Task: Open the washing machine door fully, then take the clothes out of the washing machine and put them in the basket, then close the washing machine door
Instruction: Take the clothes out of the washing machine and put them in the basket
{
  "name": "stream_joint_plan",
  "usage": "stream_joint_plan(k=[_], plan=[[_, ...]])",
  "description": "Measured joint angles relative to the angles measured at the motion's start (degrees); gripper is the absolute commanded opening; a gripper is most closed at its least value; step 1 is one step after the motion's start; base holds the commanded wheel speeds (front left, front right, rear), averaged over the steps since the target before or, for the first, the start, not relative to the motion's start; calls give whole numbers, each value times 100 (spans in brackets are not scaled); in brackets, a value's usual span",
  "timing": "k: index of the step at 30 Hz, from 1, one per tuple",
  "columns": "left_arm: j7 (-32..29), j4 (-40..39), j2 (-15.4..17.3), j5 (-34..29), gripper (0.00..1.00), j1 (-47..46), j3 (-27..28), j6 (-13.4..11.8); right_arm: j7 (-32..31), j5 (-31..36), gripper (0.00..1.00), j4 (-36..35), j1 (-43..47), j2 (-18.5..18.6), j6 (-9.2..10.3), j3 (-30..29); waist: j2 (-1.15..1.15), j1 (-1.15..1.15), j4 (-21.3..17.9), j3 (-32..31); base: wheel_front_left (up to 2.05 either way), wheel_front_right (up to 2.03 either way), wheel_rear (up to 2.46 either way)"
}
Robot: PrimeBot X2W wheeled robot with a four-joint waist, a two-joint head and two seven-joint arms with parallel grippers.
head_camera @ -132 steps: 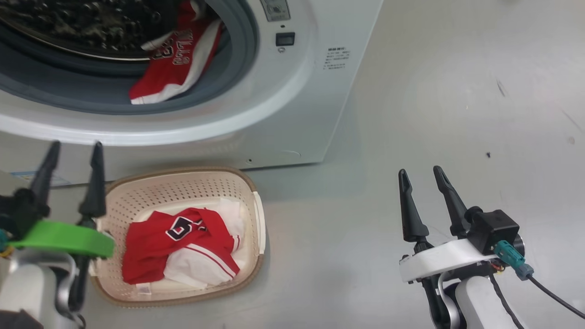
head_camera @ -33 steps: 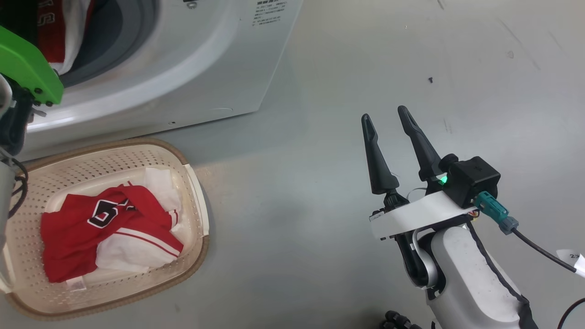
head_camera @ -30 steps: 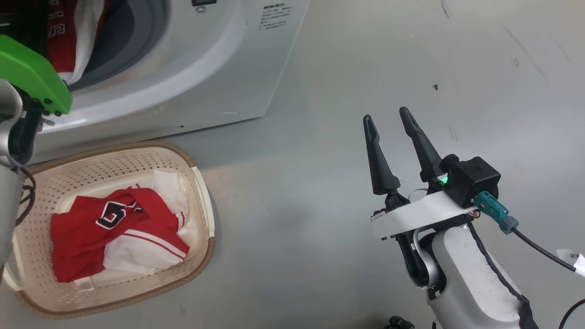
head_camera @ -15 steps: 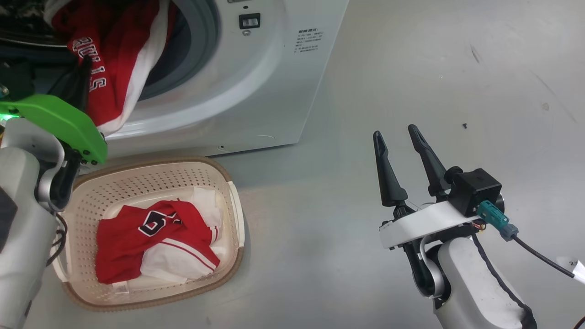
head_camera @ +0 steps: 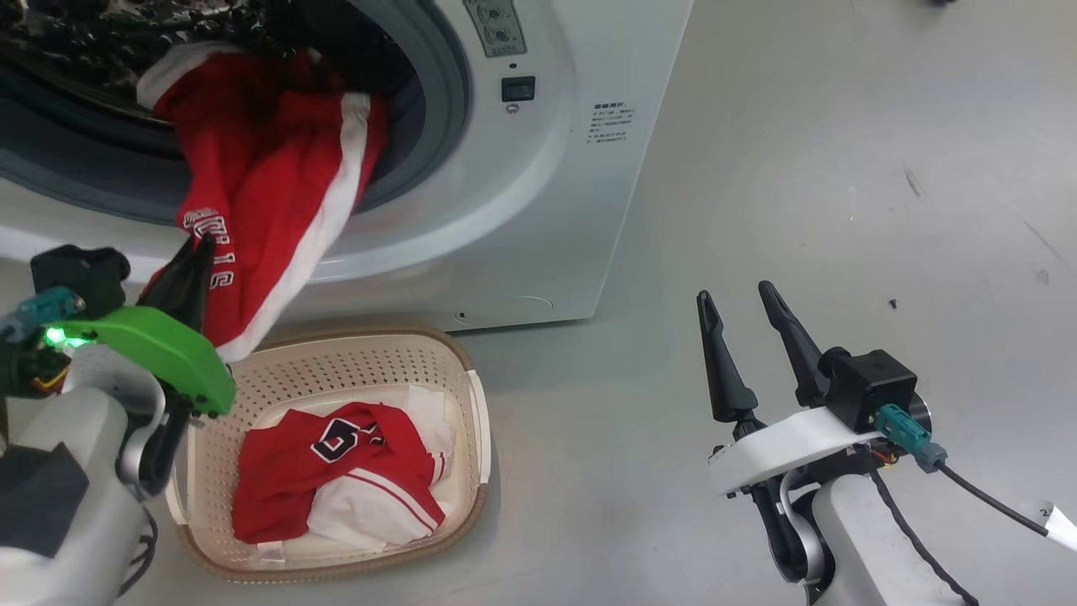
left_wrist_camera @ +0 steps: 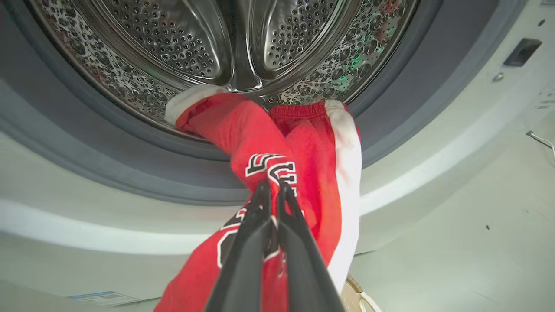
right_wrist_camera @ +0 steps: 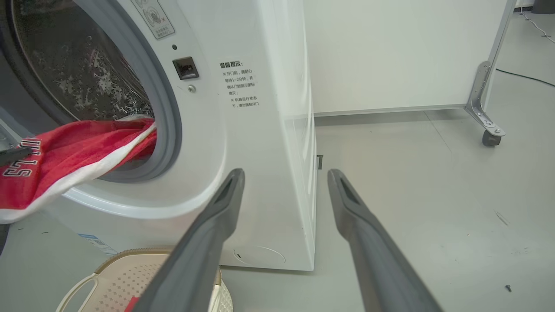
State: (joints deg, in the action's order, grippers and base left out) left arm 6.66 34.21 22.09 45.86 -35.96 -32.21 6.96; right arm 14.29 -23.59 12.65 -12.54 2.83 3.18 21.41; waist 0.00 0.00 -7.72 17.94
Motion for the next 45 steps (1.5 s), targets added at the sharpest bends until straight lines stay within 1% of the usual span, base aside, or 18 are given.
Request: stream_joint_plan(k=[8, 12, 19, 25, 29, 33, 38, 43, 45], plan=[[456, -9, 0, -133, 0, 526, -209, 37, -1, 15, 100, 144, 221, 0, -78, -55, 0, 0, 162, -375, 0, 0, 0], [572, -27, -4, -152, 0, 762, -229, 38, -1, 19, 100, 201, 325, 0, -120, -74, 0, 0, 241, -555, 0, 0, 0], [732, -425, -19, -320, 0, 873, -182, 38, -1, 41, 100, 214, 431, 0, -162, -120, 0, 0, 417, -789, 0, 0, 0], [762, -801, -35, -342, 0, 937, 75, 26, -1, 41, 100, 215, 466, -2, -212, -96, 0, 0, 502, -893, 0, 0, 0], [777, -1155, -47, -487, 0, 959, 290, -71, -1, 41, 100, 214, 479, -1, -220, -111, 0, 0, 526, -935, 0, 0, 0], [777, -1742, -135, -619, 0, 959, 744, -169, -1, 41, 100, 213, 485, -1, -220, -149, 0, 0, 530, -962, 0, 0, 0], [778, -2282, -209, -842, 0, 961, 1078, -241, -1, 41, 100, 211, 487, -1, -227, -159, 0, 0, 507, -976, 0, 0, 0], [779, -2644, -272, -989, 0, 1159, 1237, -271, -1, 40, 100, 200, 489, -3, -258, -145, 0, 0, 440, -973, 0, 0, 0], [778, -2654, -286, -1004, 0, 1271, 1204, -271, -1, 40, 100, 194, 490, -1, -259, -153, 0, 0, 416, -968, 0, 0, 0]])
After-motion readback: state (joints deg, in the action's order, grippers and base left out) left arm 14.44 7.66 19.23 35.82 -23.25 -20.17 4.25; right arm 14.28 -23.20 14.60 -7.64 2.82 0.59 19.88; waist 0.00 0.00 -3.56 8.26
